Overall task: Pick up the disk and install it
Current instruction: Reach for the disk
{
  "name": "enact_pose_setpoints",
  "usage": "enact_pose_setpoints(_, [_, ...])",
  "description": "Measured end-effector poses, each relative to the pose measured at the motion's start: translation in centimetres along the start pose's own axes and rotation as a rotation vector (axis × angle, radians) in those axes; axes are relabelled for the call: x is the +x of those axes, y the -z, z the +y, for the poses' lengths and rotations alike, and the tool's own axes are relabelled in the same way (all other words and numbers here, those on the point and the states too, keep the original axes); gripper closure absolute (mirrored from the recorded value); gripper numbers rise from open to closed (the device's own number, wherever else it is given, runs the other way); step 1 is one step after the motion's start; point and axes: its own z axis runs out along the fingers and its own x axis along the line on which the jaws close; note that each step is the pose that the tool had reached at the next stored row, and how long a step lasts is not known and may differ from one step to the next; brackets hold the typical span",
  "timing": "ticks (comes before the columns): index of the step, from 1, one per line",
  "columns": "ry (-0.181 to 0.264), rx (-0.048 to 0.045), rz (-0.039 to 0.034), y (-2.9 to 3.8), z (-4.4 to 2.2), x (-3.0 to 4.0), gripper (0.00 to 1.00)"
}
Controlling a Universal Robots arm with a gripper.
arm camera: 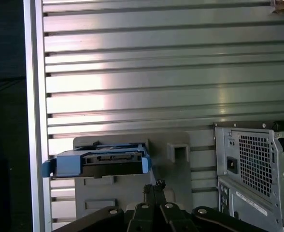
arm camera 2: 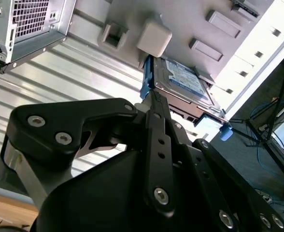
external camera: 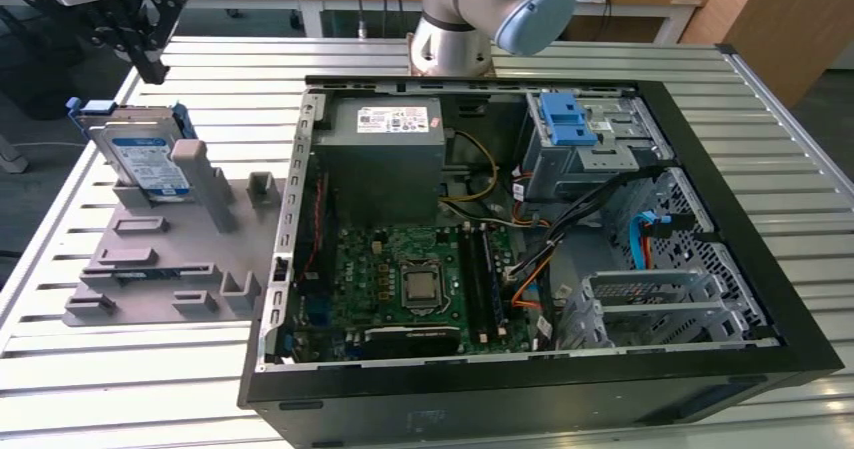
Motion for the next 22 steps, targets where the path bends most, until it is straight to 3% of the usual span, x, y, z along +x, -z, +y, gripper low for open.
enact_pose_setpoints(9, [0.000, 0.0000, 0.0000, 0.00, -0.02, 0.30, 0.89])
enact_pose_setpoints(16, [0.000, 0.0000, 0.0008, -0.08, -0.17, 2.24, 0.89])
enact_pose_setpoints(19, [0.000, 0.0003, 0.0047, -0.10, -0.22, 3.11, 0.89])
enact_pose_setpoints(22, [-0.001, 0.0010, 0.0139, -0.16, -0.25, 3.83, 0.89])
